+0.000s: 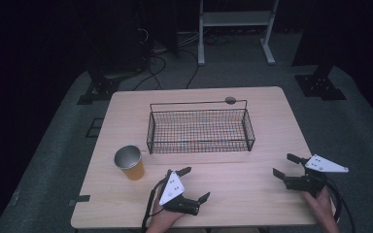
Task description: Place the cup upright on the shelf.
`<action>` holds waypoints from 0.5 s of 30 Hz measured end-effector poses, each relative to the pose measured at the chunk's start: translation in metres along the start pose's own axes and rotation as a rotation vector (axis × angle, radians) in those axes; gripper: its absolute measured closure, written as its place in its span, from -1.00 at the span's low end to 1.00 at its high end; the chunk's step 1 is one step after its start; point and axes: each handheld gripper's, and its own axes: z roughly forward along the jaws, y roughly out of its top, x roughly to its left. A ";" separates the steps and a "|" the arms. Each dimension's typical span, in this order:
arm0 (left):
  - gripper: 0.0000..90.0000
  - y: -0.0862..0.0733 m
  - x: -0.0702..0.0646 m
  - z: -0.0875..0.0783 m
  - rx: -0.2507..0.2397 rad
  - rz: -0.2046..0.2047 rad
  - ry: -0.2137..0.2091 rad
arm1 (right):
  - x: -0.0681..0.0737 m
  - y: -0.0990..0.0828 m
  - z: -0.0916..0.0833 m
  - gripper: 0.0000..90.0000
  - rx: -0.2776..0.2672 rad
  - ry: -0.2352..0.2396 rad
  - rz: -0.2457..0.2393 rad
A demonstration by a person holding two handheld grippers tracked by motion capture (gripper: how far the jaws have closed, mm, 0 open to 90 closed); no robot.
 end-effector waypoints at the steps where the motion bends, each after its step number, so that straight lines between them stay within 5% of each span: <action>1: -0.94 -0.001 -0.001 -0.001 0.004 0.002 -0.002 | 0.000 0.000 0.000 -0.71 0.000 0.000 0.000; 15: -0.94 0.006 0.006 -0.022 -0.028 -0.006 -0.002 | 0.000 0.000 0.001 -0.71 0.009 -0.019 0.007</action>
